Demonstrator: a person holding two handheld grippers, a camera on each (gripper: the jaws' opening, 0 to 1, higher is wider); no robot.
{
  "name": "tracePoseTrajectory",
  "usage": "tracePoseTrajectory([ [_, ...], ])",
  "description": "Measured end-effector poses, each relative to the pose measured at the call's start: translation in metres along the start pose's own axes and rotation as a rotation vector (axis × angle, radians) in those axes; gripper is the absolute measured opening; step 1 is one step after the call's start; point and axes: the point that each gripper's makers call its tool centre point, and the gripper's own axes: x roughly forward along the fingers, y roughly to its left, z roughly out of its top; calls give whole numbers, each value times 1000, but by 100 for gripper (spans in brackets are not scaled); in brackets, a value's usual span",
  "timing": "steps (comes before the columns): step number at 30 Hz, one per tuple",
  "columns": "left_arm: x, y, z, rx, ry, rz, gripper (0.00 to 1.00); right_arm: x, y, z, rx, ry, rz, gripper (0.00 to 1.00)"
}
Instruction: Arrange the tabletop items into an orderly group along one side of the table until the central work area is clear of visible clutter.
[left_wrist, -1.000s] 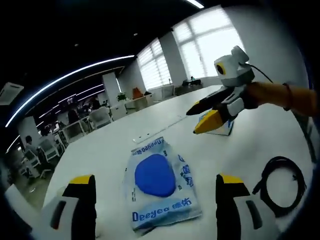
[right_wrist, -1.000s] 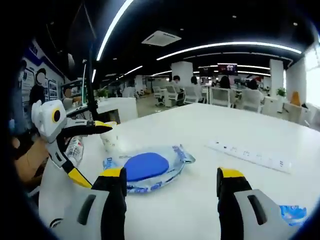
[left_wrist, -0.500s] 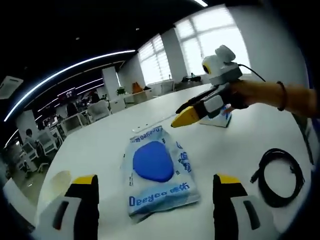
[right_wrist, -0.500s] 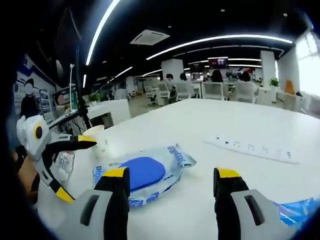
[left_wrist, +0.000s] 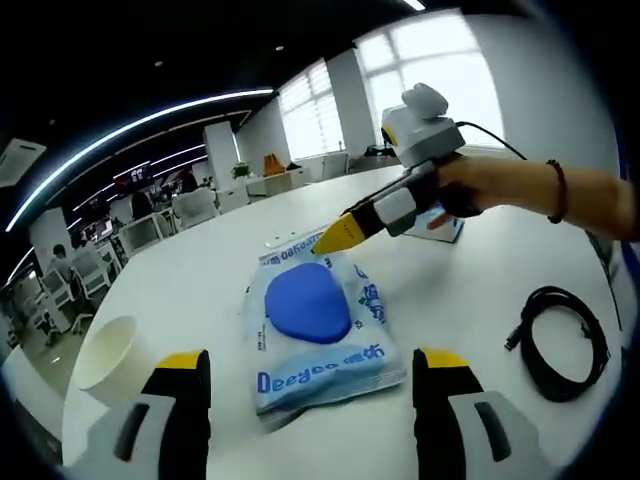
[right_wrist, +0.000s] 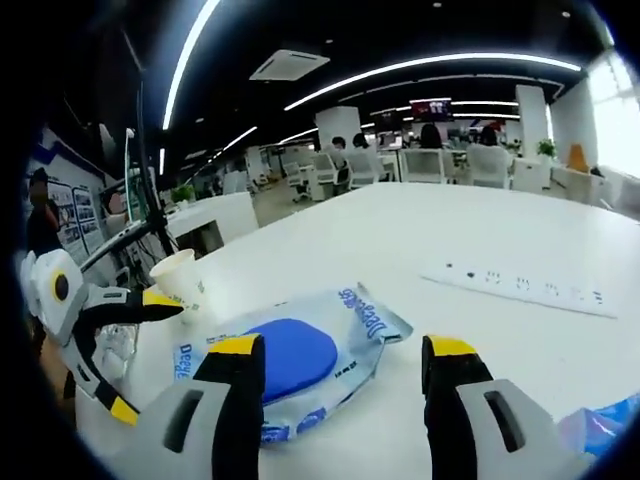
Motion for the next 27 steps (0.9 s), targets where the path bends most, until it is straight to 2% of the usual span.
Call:
tracePoseTrajectory([
  [4,-1,-1,0,-1,-6,1,82,4,-6,-3,0,9,-13,60],
  [8,-1,-2,-1,-4,-3,0,82,6,-8,-1,26,-17,-8,57],
  [11,0,-4,-1,-13,-6,-7,79,10,-8,-3,26,-4,-11,56],
  [13,2,1,-2,-16,-1,-8,78,12,-9,-3,34,-8,-12,55],
  [16,6,6,-4,-21,5,-10,77,15,-9,-4,44,-13,-14,51],
  [21,5,-2,-5,-47,3,-32,74,18,-15,-6,56,-18,-33,42],
  [22,5,-5,-5,-53,2,-41,72,19,-16,-5,57,-21,-37,41],
  [23,4,-7,-5,-60,2,-50,65,19,-17,-5,58,-25,-40,40],
  [25,4,-9,-5,-68,0,-58,51,20,-17,-4,55,-28,-47,33],
  [26,3,-9,-5,-60,1,-54,40,20,-18,-3,58,-30,-48,30],
  [27,3,-9,-5,-52,1,-50,35,20,-18,-3,61,-32,-49,30],
])
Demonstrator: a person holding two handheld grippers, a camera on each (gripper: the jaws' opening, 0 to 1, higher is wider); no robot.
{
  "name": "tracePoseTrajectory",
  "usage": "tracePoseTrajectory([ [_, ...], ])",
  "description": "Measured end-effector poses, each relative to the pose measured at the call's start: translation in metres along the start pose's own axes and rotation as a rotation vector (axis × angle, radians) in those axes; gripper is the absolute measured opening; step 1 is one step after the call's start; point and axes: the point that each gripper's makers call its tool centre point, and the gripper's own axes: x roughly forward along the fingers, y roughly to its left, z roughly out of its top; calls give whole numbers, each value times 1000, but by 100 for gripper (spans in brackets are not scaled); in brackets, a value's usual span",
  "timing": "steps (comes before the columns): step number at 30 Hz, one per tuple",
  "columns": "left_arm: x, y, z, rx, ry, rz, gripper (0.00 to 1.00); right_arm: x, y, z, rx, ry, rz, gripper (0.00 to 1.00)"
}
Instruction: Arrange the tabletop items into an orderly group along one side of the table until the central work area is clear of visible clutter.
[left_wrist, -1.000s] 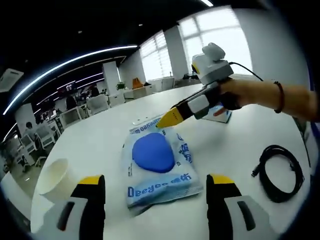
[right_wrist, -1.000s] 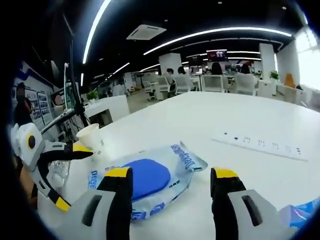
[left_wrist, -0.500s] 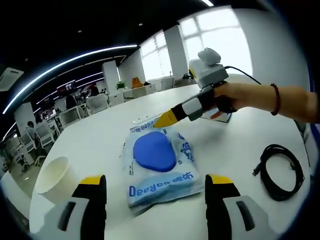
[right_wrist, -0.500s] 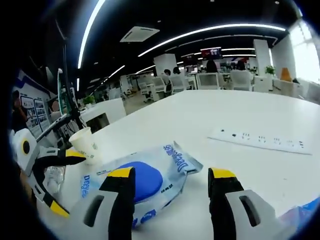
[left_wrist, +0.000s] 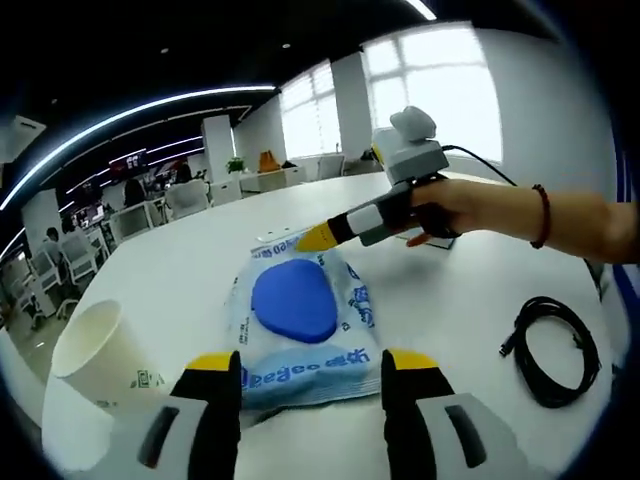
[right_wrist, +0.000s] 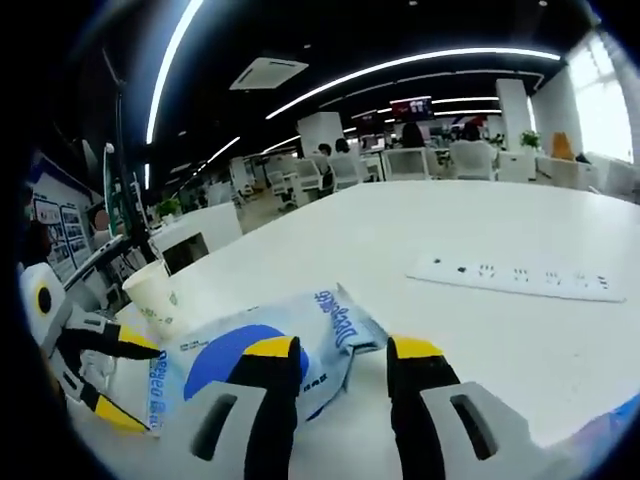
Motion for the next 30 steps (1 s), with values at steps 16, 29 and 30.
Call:
tracePoseTrajectory([
  [16,3,45,-7,-76,61,4,63,5,-6,-7,23,8,-20,24],
  [29,-3,10,-13,-69,90,-19,59,9,-1,-14,-36,20,-20,4],
  [30,-3,7,-12,-65,88,-20,57,9,-1,-15,-55,27,-27,2],
])
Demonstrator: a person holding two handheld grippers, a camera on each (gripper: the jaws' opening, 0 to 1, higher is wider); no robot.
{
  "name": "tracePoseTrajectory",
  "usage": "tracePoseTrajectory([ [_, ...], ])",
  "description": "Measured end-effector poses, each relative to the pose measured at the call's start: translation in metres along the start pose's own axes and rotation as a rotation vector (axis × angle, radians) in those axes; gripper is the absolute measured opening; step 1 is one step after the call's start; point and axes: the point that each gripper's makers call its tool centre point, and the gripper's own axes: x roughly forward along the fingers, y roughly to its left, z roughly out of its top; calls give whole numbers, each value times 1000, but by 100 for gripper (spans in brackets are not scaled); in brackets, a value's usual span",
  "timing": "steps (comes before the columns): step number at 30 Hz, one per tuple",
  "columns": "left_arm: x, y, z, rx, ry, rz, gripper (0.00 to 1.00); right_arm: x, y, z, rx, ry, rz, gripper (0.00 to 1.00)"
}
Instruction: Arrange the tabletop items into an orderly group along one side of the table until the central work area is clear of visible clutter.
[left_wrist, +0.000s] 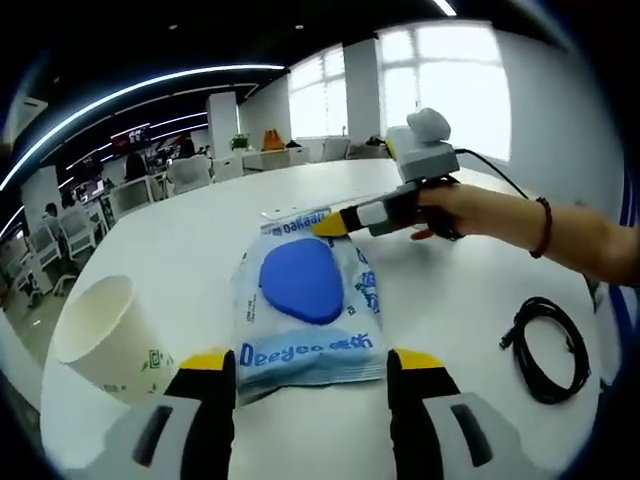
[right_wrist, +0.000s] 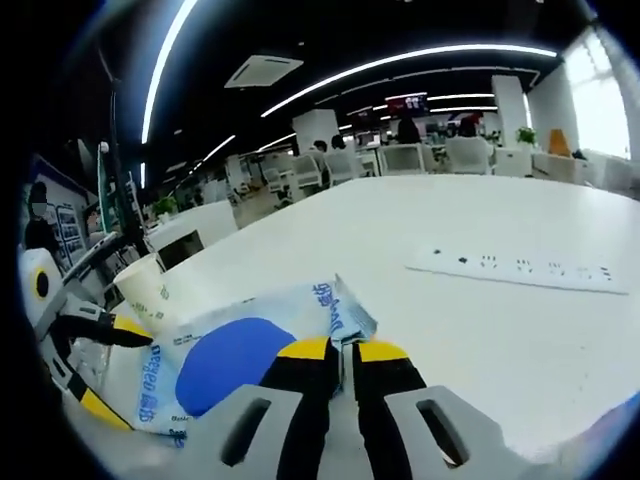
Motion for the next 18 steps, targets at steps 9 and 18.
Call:
tracePoseTrajectory([
  [9,-1,-28,-4,42,29,-18,51,-3,1,-3,-8,17,4,0],
  [18,-4,-26,-7,210,69,81,9,-19,-8,-6,-107,74,-44,0],
])
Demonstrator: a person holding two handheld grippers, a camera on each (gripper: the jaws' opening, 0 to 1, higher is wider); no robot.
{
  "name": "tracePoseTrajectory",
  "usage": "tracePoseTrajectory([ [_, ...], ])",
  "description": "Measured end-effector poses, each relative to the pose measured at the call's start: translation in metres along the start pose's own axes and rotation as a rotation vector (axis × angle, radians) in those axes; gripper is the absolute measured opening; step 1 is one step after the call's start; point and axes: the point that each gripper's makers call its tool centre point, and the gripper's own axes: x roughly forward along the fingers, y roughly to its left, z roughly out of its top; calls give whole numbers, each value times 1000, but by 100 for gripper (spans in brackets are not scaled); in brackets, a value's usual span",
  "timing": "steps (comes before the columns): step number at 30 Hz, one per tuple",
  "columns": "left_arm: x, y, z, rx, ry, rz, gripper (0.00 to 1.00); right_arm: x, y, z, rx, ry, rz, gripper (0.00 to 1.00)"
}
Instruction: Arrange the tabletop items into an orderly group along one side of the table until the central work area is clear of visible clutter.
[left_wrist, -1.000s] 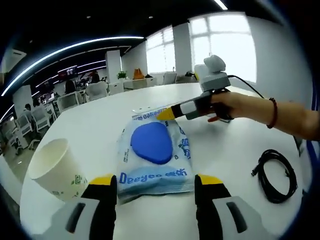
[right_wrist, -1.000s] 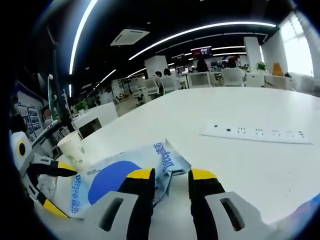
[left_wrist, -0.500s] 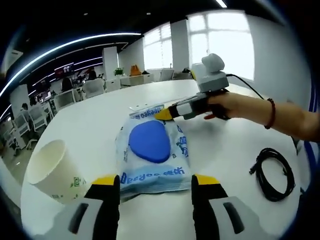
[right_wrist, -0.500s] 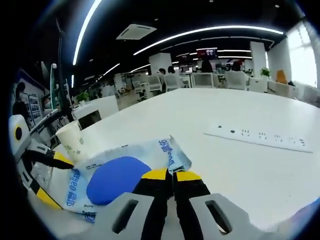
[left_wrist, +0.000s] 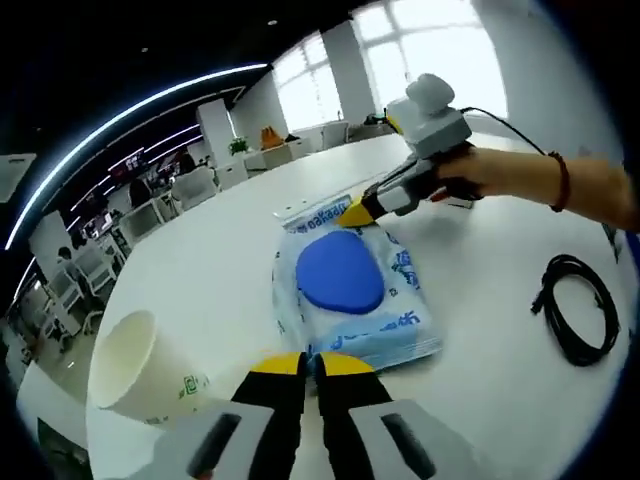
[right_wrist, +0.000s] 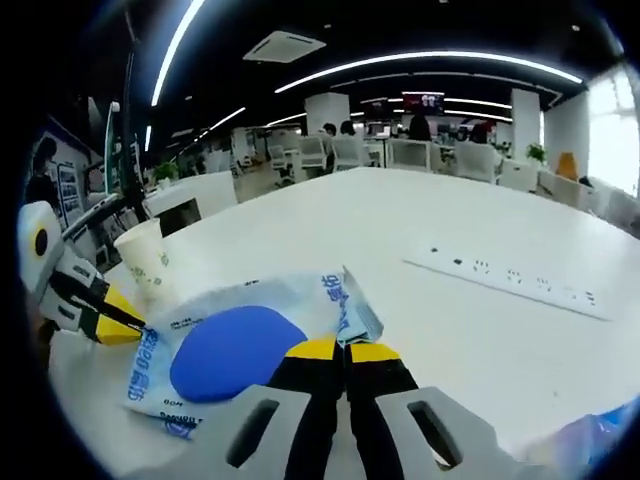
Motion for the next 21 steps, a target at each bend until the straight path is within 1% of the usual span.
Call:
tracePoseTrajectory([
  [1,1,-5,-3,-13,23,-14,11,-1,-2,-1,-21,8,-10,0],
  [2,2,-9,-2,-10,29,-22,13,-1,-3,-1,-26,10,-18,0],
  [4,1,-18,0,0,25,-23,14,-2,-4,-2,-42,16,-32,0],
  [9,-1,-22,-2,8,45,-27,13,-5,-6,-3,-32,20,-28,0],
  [11,15,37,-3,6,49,-32,11,-6,-6,-4,-33,24,-29,0],
  [12,19,40,2,0,26,-36,9,-8,-6,-5,-32,26,-30,0],
  [13,20,42,3,9,31,-28,7,-9,-6,-5,-30,27,-30,0],
  [14,21,46,6,47,23,-19,4,-10,-6,-6,-32,31,-30,0],
  [15,22,49,7,54,23,-6,0,-11,-6,-6,-34,36,-32,0],
  [16,20,49,0,45,56,-5,0,-13,-6,-7,-38,38,-32,0],
  [17,22,52,1,45,51,-1,0,-14,-6,-7,-41,38,-32,0],
  [19,23,55,0,51,60,-7,0,-18,-7,-7,-47,32,-37,0],
  [21,22,52,1,60,61,-1,0,-19,-7,-8,-48,32,-40,0],
])
